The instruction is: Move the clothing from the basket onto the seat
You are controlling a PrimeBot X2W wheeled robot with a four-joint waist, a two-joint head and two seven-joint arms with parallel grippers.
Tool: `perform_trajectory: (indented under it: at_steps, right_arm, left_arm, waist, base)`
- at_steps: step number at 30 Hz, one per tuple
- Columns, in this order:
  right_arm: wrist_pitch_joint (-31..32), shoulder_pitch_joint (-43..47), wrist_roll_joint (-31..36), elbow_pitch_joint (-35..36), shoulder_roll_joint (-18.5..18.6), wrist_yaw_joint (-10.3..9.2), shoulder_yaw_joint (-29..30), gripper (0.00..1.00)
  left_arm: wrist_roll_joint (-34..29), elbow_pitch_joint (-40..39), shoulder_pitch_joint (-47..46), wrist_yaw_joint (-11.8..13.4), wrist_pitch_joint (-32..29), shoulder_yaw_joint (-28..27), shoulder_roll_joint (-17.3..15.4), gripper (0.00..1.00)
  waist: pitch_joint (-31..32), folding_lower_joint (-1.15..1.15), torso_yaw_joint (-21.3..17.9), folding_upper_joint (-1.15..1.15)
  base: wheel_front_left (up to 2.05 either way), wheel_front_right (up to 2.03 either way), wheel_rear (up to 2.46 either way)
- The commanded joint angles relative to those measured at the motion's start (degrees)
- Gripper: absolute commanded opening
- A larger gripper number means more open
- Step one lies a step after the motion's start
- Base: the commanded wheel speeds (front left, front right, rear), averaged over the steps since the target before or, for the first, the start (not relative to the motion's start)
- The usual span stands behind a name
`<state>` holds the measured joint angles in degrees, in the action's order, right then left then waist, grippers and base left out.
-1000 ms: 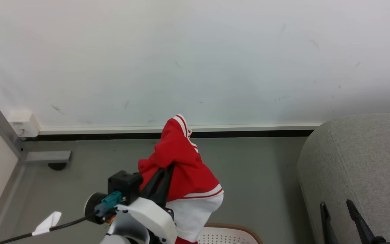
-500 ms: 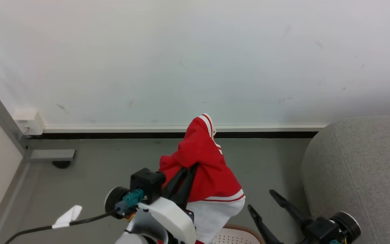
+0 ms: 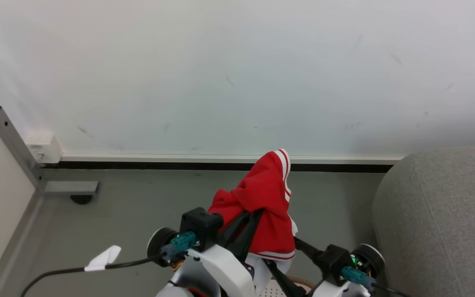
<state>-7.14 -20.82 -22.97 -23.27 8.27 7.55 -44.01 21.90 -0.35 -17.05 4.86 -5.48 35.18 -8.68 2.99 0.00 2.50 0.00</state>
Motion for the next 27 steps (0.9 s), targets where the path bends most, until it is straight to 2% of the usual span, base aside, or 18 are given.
perform_trajectory:
  at_steps: [1, 2, 3, 4, 9, 16, 17, 18, 19, 20, 27]
  right_arm:
    - [-0.7, -1.1, -0.9, -1.8, -0.6, -0.12, -0.5, 1.00]
    - [-1.3, -2.0, -1.4, -3.7, -1.1, -0.12, -1.3, 0.99]
    - [-2.5, -2.7, -2.5, -5.2, -1.7, -0.12, -1.6, 0.31]
    - [-3.2, -3.3, -3.5, -6.6, -2.2, -0.12, -2.2, 0.00]
    - [-6.6, -5.5, -7.4, -10.3, -3.5, -0.12, -4.3, 0.00]
    - [-7.8, -7.3, -9.9, -12.5, -3.6, -0.12, -5.4, 0.00]
    - [-7.9, -7.4, -10.3, -12.5, -3.5, -0.12, -5.3, 0.00]
    - [-8.0, -7.5, -10.4, -12.5, -3.5, -0.12, -5.2, 0.00]
    - [-8.0, -7.6, -10.6, -12.5, -3.4, -0.12, -5.1, 0.00]
    - [-8.0, -7.6, -10.7, -12.4, -3.3, -0.12, -4.9, 0.00]
    - [-8.1, -6.6, -10.0, -10.4, -2.6, -0.12, -2.3, 0.00]
  left_arm:
    - [0.4, 0.0, -0.4, -0.1, 0.1, -0.1, 0.1, 0.00]
    - [0.4, 0.1, -0.4, -0.2, 0.0, 0.1, 0.1, 0.00]
    - [0.5, 0.2, -0.5, -0.2, -0.1, 0.2, 0.2, 0.00]
    - [0.6, 0.4, -0.5, -0.2, -0.2, 0.3, 0.2, 0.00]
    - [0.8, 1.1, -0.5, 0.0, -0.3, 0.5, 0.0, 0.00]
    - [0.4, 1.3, -0.7, 0.7, -0.2, 0.3, -0.5, 0.00]
    - [0.2, 1.4, -0.7, 0.8, -0.3, 0.4, -0.6, 0.07]
    - [0.1, 1.5, -0.7, 0.8, -0.3, 0.5, -0.7, 0.39]
    - [0.0, 1.6, -0.7, 0.9, -0.4, 0.6, -0.7, 0.77]
    - [0.0, 1.7, -0.6, 0.9, -0.5, 0.7, -0.7, 1.00]
    - [0.3, 1.8, -0.8, 0.9, -0.9, 1.2, -1.0, 1.00]
  waist:
    - [0.1, 0.00, 0.1, 0.00]
    - [0.1, 0.00, 0.2, 0.00]
    - [0.2, 0.00, 0.4, 0.00]
    - [0.2, 0.00, 0.6, 0.00]
    - [0.4, 0.00, 1.0, 0.00]
    - [0.1, 0.00, 0.7, 0.00]
    - [0.1, 0.00, 0.6, 0.00]
    - [0.0, 0.00, 0.6, 0.00]
    - [0.0, 0.00, 0.5, 0.00]
    - [-0.1, 0.00, 0.4, 0.00]
    - [-0.2, 0.00, 0.3, 0.00]
  base:
    - [0.00, 0.00, 0.00]
    - [0.00, 0.00, 0.00]
    - [0.00, 0.00, 0.00]
    - [0.00, 0.00, 0.00]
    - [0.00, 0.00, 0.00]
    - [0.00, 0.00, 0.00]
    - [0.00, 0.00, 0.00]
    - [0.00, 0.00, 0.00]
    - [0.00, 0.00, 0.00]
    - [0.00, 0.00, 0.00]
    - [0.00, 0.00, 0.00]
